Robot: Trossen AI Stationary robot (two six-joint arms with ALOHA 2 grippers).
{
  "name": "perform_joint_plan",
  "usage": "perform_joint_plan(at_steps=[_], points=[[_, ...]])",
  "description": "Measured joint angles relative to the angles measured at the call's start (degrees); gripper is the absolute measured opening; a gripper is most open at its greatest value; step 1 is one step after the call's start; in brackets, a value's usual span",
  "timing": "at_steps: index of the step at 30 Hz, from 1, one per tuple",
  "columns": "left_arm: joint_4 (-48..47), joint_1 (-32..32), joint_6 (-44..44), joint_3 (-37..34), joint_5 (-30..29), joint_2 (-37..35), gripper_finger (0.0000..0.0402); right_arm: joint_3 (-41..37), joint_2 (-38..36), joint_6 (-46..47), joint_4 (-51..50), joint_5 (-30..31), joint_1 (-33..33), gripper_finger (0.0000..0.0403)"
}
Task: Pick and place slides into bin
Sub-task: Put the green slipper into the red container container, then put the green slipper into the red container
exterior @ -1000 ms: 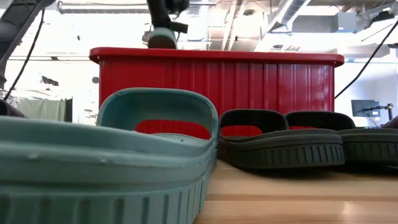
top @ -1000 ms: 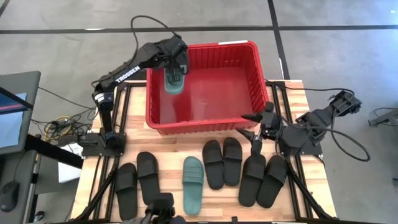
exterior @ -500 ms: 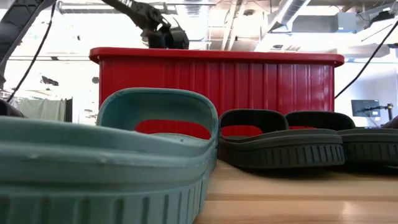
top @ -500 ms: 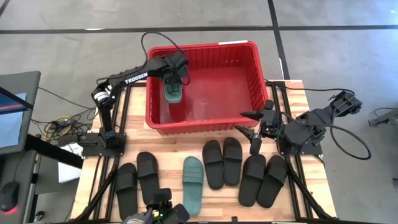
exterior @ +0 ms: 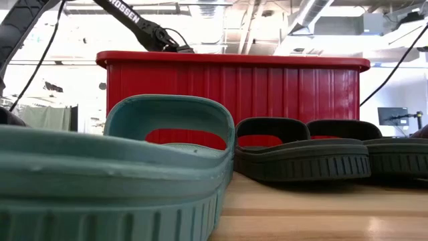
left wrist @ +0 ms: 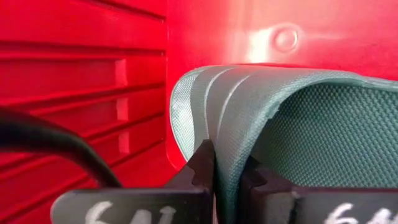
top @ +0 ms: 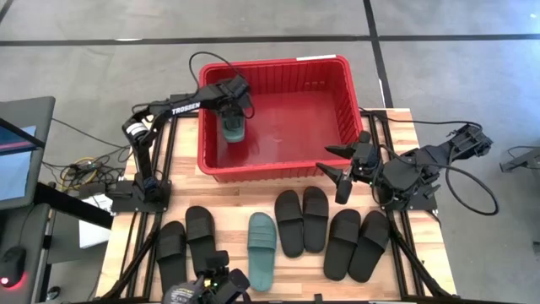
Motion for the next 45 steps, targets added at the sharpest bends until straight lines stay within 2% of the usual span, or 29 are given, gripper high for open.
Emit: perform_joint_plan(at_steps=[11, 25, 33, 38, 45], points=[[1.1, 2.9, 1.7, -3.6, 1.5, -0.1, 0.0011, 0.0, 0.0, 0.0, 0.1, 0.0, 0.0, 0.0240], [1.1, 2.0, 6.2, -4.3, 2.9, -0.1, 0.0114, 0.0, 0.0, 0.0, -0.1, 0.0, -1.2, 0.0240], [0.5, 1.8, 6.6, -4.2, -1.0, 0.0, 0.0162, 0.0, 0.0, 0.0, -0.2, 0.0, -0.9, 0.0240], [-1.4, 0.8, 4.8, -3.5, -1.2, -0.4, 0.0173, 0.0, 0.0, 0.0, -1.0, 0.0, -0.9, 0.0240], [-3.1, -1.0, 3.9, -3.5, 2.6, -3.4, 0.0174, 0.0, 0.0, 0.0, -1.9, -0.9, -0.9, 0.0240]])
